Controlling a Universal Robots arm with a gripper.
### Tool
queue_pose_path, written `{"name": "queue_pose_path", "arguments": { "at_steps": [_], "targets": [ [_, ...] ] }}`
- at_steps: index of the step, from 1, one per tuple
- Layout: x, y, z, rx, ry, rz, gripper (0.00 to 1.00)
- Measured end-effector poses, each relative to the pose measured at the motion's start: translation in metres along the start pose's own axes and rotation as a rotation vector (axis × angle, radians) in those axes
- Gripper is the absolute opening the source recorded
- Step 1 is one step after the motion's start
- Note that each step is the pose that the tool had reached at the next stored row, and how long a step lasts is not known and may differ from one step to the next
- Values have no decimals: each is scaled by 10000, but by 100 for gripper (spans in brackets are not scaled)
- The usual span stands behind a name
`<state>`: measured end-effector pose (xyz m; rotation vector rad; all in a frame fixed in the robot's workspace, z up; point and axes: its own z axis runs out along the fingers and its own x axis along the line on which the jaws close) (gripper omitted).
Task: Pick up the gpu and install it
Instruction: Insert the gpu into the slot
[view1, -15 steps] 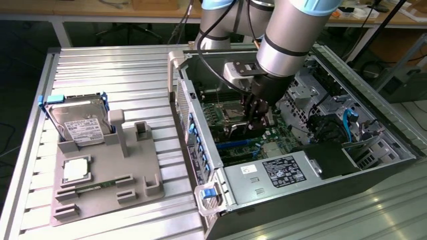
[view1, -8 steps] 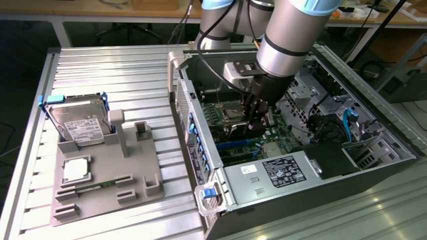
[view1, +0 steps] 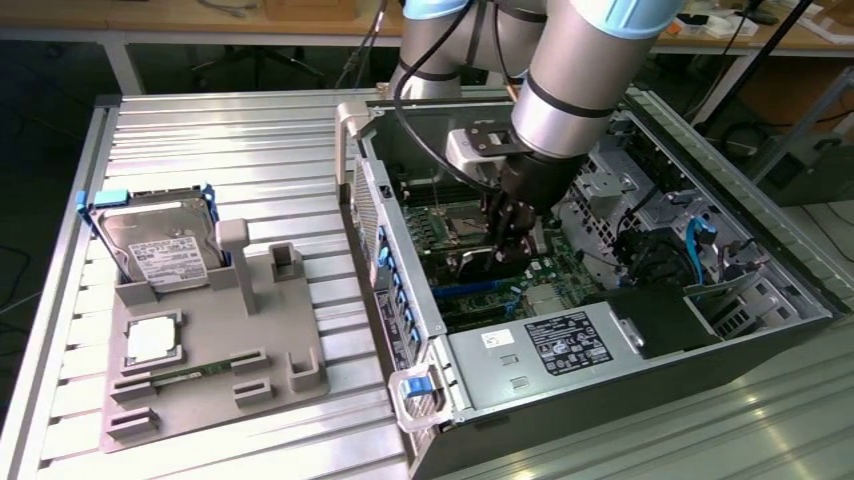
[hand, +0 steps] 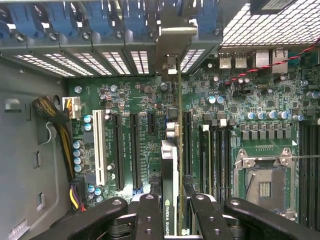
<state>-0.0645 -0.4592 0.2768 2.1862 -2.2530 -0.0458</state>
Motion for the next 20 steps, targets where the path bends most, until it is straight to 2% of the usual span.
{"name": "queue_pose_path", "arguments": {
  "at_steps": [14,20],
  "targets": [
    [2,6,110,1,-2,2,27],
    [3,21,129,-1,3,0,27]
  ]
}}
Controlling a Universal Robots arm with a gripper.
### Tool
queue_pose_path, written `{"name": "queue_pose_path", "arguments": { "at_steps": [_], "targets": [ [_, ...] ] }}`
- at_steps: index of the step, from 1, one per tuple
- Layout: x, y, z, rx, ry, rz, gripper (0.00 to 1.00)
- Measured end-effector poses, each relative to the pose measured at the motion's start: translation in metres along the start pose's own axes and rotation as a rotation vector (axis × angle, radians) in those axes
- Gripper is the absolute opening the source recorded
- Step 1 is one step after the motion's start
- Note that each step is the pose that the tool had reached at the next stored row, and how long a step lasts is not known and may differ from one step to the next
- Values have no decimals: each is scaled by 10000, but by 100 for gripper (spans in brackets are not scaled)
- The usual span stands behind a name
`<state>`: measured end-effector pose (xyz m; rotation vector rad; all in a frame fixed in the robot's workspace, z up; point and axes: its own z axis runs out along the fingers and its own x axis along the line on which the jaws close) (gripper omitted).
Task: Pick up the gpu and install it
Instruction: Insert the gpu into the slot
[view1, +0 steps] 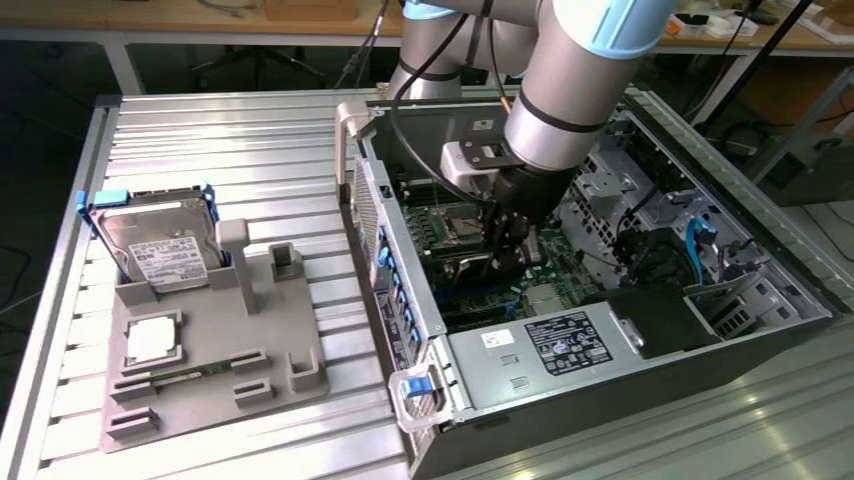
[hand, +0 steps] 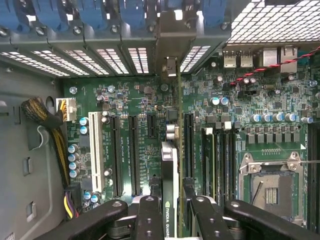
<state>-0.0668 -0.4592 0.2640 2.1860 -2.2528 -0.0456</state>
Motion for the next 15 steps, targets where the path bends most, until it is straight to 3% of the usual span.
{"name": "queue_pose_path", "arguments": {
  "at_steps": [15],
  "targets": [
    [29,0,2,2,-4,1,27]
  ]
}}
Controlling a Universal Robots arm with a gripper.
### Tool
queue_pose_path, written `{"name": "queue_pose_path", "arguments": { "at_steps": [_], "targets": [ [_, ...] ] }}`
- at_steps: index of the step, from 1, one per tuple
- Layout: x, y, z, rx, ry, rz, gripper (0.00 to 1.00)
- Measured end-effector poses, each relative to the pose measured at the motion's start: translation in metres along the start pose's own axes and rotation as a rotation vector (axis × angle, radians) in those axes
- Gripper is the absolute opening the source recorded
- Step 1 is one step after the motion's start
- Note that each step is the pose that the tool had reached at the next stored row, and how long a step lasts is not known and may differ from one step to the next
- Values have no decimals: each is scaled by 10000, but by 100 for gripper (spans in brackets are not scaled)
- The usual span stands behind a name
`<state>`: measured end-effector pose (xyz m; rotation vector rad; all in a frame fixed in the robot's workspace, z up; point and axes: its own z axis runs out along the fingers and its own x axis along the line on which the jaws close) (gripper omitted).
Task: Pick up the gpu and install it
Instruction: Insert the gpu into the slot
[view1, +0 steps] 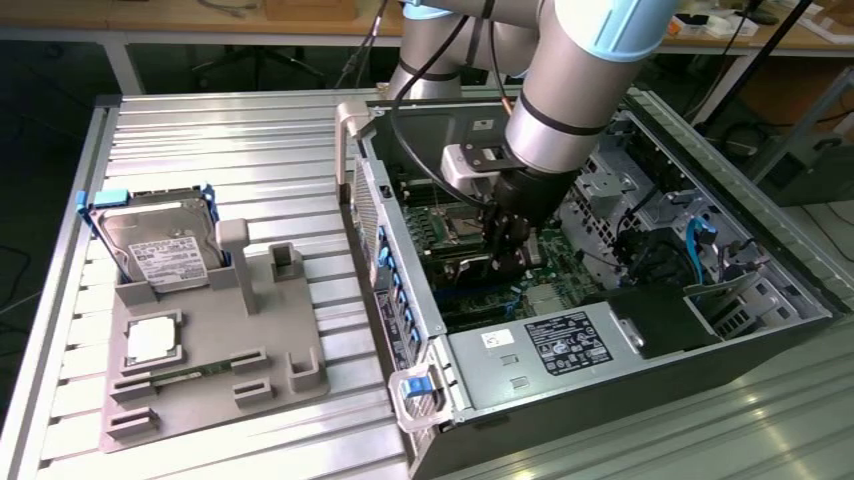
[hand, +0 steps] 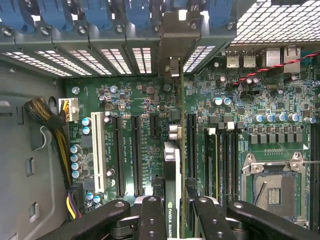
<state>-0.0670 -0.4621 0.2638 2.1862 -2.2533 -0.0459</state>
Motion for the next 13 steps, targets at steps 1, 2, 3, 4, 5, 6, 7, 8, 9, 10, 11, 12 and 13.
{"name": "queue_pose_path", "arguments": {
  "at_steps": [1,2,3,4,5,6,7,8,9,10,11,12,13],
  "targets": [
    [0,0,-1,0,0,-1,27],
    [0,0,-2,0,1,0,27],
    [-1,0,-5,-1,7,-1,27],
    [0,0,-11,-2,12,-1,27],
    [-1,0,-11,-1,13,0,27],
    [0,0,-11,0,23,0,27],
    [0,0,-10,0,24,0,27],
    [1,1,-10,0,25,0,27],
    [4,1,-10,1,25,2,27],
    [8,0,-10,0,26,1,27],
    [12,0,-11,0,26,0,27],
    [19,0,-11,0,25,0,27],
    [20,0,-10,1,25,0,27]
  ]
}}
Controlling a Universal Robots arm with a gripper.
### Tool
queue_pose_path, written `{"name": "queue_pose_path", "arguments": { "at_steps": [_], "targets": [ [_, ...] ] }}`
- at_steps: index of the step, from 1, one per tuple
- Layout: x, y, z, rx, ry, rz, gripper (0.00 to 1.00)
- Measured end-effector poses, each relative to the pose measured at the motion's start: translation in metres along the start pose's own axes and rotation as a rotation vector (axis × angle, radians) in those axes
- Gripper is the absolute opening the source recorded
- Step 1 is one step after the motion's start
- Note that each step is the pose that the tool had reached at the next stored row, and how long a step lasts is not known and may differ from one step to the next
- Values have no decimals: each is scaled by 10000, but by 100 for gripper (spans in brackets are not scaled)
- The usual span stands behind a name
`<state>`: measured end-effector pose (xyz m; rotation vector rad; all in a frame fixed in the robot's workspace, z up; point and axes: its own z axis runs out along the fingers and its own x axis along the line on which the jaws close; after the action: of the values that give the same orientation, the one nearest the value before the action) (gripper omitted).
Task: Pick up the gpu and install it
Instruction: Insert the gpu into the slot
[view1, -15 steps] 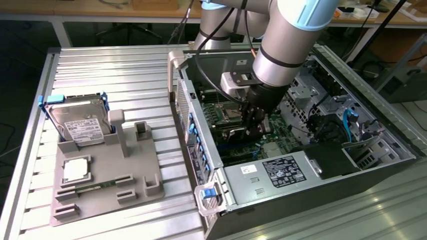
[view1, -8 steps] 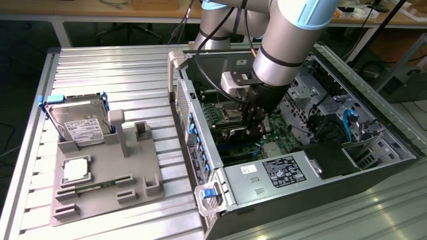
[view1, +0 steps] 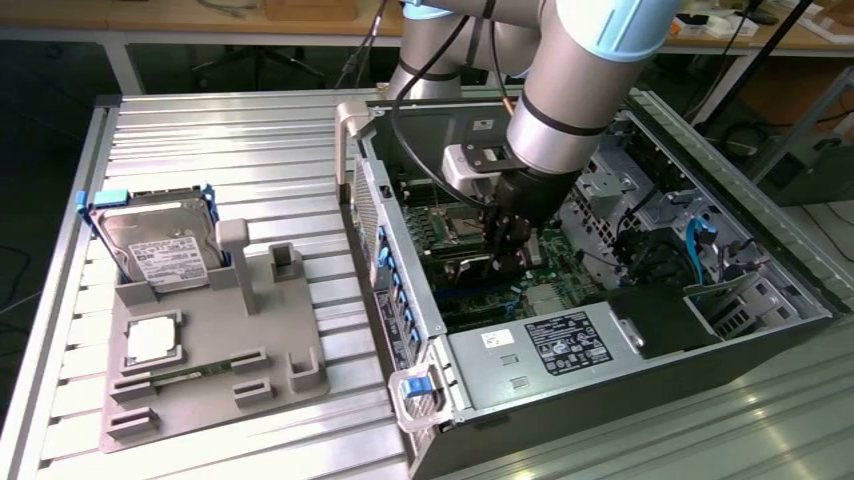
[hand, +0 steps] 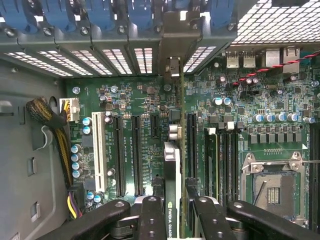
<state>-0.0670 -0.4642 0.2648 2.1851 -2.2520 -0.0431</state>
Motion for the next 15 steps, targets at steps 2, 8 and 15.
{"name": "queue_pose_path", "arguments": {
  "at_steps": [2,8,15],
  "targets": [
    [0,0,0,0,0,1,27],
    [1,0,-8,0,-1,1,27],
    [9,0,-10,-1,2,1,27]
  ]
}}
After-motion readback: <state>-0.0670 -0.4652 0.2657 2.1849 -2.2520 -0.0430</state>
